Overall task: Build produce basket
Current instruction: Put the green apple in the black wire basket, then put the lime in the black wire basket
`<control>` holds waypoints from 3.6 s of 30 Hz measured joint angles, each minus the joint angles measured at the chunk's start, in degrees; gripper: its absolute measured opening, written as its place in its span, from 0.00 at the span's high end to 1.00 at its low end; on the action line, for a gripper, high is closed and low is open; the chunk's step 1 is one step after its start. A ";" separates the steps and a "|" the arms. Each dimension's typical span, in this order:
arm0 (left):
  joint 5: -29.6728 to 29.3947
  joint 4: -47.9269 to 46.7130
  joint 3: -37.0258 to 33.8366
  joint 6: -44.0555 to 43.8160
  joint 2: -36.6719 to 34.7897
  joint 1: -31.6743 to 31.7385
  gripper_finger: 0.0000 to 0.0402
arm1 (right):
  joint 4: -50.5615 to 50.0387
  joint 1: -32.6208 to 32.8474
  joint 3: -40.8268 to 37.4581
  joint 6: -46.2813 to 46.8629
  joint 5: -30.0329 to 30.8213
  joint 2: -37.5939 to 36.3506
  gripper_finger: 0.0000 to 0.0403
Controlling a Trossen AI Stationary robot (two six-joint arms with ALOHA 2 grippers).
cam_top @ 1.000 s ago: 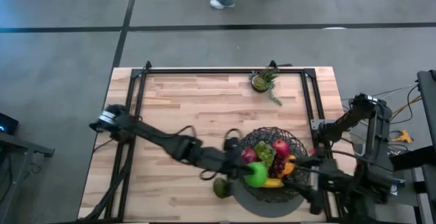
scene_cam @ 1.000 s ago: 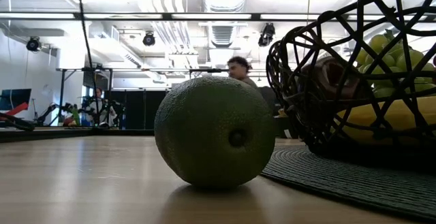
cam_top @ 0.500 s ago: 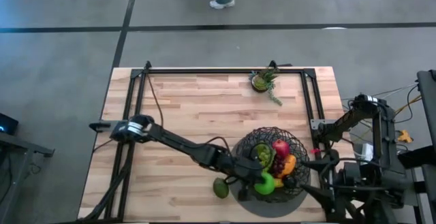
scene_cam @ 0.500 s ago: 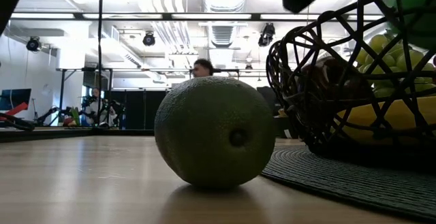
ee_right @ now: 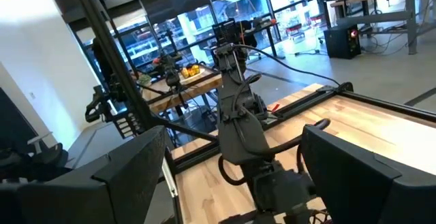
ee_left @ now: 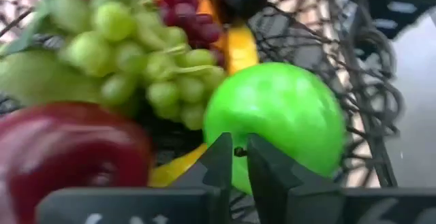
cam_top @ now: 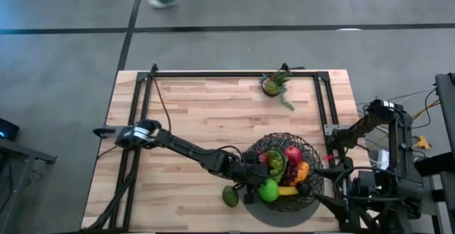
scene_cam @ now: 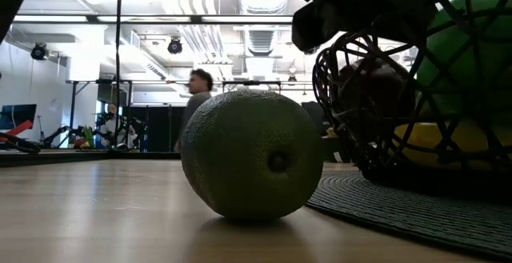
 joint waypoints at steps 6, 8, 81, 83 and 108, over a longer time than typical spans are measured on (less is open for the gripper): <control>-0.73 0.89 0.33 -2.79 0.00 0.13 0.77 | 0.04 0.00 -0.02 0.00 0.00 0.02 0.19; -0.61 1.01 1.02 -2.83 0.00 0.13 0.71 | 0.10 0.00 -0.10 0.00 -0.02 0.02 0.19; -3.63 47.36 -72.96 -23.45 -52.59 -25.29 0.60 | -3.55 -48.57 42.79 -6.79 -88.90 56.04 0.19; -3.65 47.37 -72.96 -22.26 -52.59 -25.27 0.60 | -3.73 -48.59 43.10 -8.51 -88.94 56.04 0.19; -2.48 45.27 -73.05 -22.09 -52.55 -25.18 0.60 | 9.64 -45.26 44.35 -18.29 -66.26 51.06 0.19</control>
